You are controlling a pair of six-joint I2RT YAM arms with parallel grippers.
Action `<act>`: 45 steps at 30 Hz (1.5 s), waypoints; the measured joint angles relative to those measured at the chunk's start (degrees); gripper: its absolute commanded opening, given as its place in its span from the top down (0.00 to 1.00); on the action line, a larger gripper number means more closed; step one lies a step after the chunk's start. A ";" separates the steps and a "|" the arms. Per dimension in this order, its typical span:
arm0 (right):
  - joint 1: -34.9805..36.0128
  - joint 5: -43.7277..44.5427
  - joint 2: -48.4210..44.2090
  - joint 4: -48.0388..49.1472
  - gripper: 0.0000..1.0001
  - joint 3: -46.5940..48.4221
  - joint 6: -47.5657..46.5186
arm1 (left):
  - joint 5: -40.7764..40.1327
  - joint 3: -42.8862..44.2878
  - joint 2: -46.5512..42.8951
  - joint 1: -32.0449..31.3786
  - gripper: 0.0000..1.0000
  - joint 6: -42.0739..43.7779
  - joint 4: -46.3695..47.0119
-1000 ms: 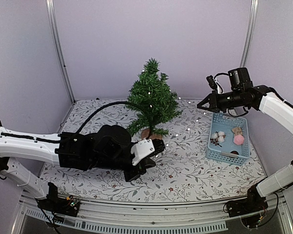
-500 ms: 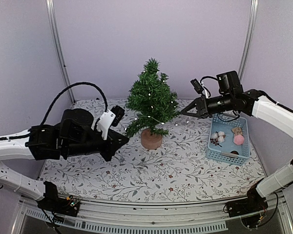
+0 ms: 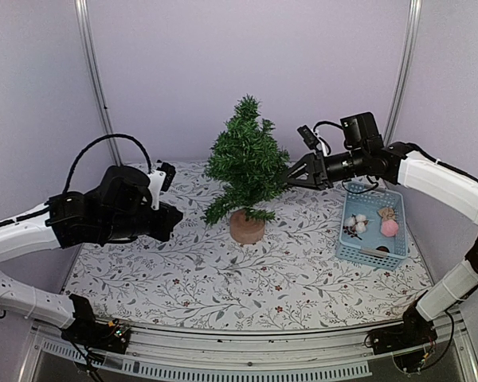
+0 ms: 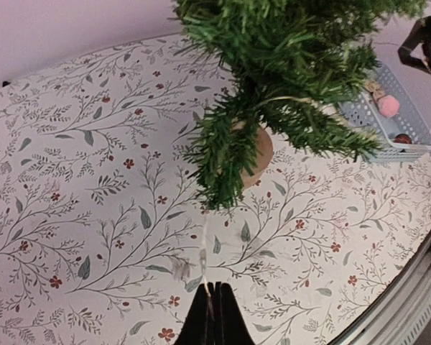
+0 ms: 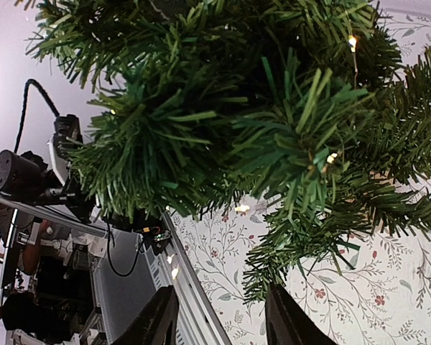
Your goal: Decorate the small christmas tree
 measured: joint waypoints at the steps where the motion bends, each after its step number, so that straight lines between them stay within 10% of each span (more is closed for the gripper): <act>1: 0.02 -0.15 0.00 0.20 0.52 0.02 0.00 | 0.35 0.00 0.46 1.14 1.00 -0.46 -0.76; 30: -6.10 0.74 -2.36 1.14 0.37 0.17 2.49 | 15.45 13.94 23.93 29.11 1.00 4.48 2.89; 45: -12.17 -1.27 0.35 4.66 0.32 0.22 9.81 | 23.06 27.96 37.53 31.80 1.00 21.84 13.86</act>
